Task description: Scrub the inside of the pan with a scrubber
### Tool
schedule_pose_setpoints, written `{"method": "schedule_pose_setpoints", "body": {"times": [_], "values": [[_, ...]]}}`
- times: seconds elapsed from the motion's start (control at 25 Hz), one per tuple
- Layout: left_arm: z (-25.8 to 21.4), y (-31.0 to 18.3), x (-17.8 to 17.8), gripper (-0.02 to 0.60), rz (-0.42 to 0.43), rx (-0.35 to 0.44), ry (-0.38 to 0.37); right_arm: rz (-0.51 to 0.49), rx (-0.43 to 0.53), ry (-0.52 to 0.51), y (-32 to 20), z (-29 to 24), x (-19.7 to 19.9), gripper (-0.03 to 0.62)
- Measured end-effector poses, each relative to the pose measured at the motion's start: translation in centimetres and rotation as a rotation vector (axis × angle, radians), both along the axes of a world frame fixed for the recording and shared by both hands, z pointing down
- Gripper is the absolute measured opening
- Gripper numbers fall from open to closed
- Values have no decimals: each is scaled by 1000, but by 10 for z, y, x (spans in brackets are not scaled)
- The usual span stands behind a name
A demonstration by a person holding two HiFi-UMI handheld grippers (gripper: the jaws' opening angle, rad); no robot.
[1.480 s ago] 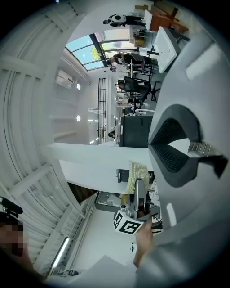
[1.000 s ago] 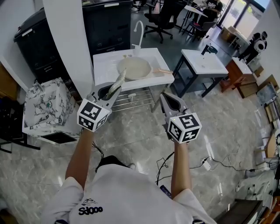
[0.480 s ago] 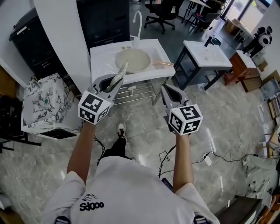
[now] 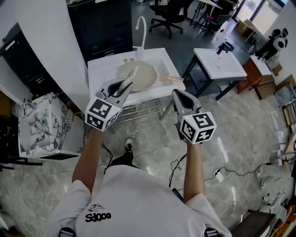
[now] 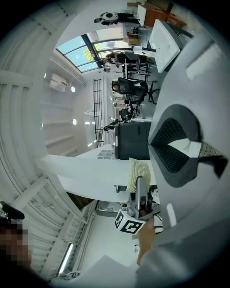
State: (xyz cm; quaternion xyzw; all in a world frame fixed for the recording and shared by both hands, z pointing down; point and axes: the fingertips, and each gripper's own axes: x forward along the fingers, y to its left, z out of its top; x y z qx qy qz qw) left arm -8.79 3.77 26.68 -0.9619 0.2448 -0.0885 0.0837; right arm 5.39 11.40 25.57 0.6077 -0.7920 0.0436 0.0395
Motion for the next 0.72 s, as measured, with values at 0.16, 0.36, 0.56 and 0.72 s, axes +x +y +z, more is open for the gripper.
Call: {"method": "schedule_pose_setpoints", "body": {"times": [0.16, 0.36, 0.56, 0.72], "values": [[2, -42, 15, 64, 16, -18, -3, 17, 1, -6, -42, -2, 14, 9], [5, -89, 30, 64, 36, -33, -6, 35, -5, -6, -87, -1, 27, 9], [9, -129, 40, 64, 48, -49, -4, 50, -14, -7, -124, 1, 36, 9], [16, -158, 52, 64, 56, -62, -15, 64, -31, -5, -149, 8, 45, 9]]}}
